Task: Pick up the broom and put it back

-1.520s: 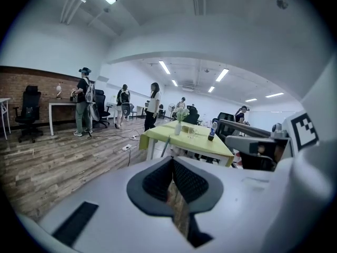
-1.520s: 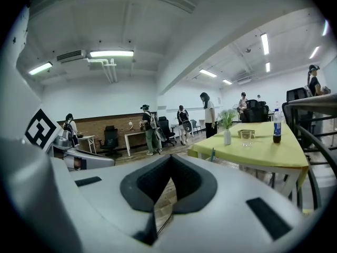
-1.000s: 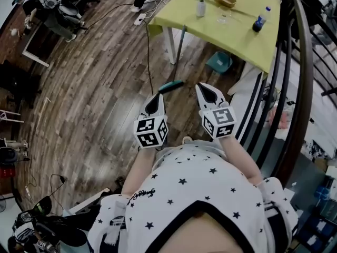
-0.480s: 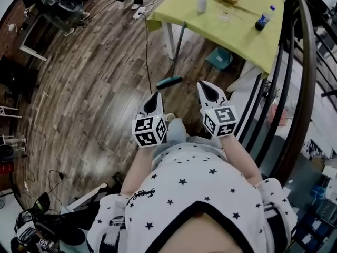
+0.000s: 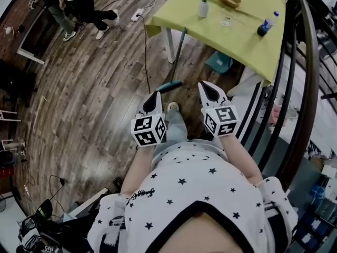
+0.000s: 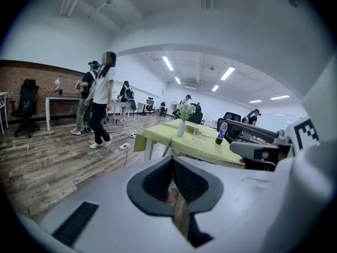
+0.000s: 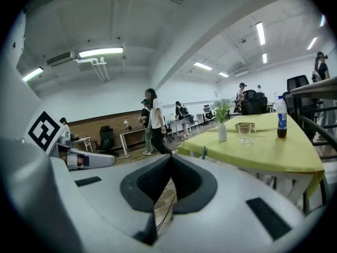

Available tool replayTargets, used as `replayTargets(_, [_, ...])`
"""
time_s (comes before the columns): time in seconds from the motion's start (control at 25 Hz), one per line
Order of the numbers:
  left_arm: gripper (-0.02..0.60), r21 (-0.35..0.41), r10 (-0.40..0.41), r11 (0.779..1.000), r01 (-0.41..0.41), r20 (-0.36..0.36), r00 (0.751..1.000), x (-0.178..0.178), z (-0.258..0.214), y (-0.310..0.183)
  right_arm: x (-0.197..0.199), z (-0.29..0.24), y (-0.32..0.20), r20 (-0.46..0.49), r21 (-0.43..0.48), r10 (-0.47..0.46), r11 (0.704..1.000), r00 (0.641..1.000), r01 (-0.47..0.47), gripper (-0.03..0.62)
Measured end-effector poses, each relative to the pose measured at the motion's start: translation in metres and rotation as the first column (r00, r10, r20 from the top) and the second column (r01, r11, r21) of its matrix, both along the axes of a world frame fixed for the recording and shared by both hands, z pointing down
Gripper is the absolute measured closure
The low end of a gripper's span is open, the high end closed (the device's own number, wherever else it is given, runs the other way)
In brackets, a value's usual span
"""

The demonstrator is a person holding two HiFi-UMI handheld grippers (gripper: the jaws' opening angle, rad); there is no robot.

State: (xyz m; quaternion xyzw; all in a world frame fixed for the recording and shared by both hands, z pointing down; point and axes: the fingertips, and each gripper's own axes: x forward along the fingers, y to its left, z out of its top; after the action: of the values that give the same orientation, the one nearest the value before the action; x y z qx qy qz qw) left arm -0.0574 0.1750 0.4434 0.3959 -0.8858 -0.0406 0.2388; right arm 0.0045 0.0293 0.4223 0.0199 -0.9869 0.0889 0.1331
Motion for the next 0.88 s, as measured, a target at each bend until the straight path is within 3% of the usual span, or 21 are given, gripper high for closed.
replayTargets(0.56, [0.569,-0.01,-0.021,1.0,0.021,-0.029,0.999,-0.103,0.01,-0.017,-0.106,0.001,-0.028,-0.017,0.015,-0.02,1.0,1.0,0.02,0.6])
replayTargets(0.88, [0.569,-0.022,0.009,1.0,-0.01,-0.043,0.999,-0.152,0.014,-0.036,-0.158,0.005,-0.048,-0.03,0.011,0.001,1.0,1.0,-0.001,0.6])
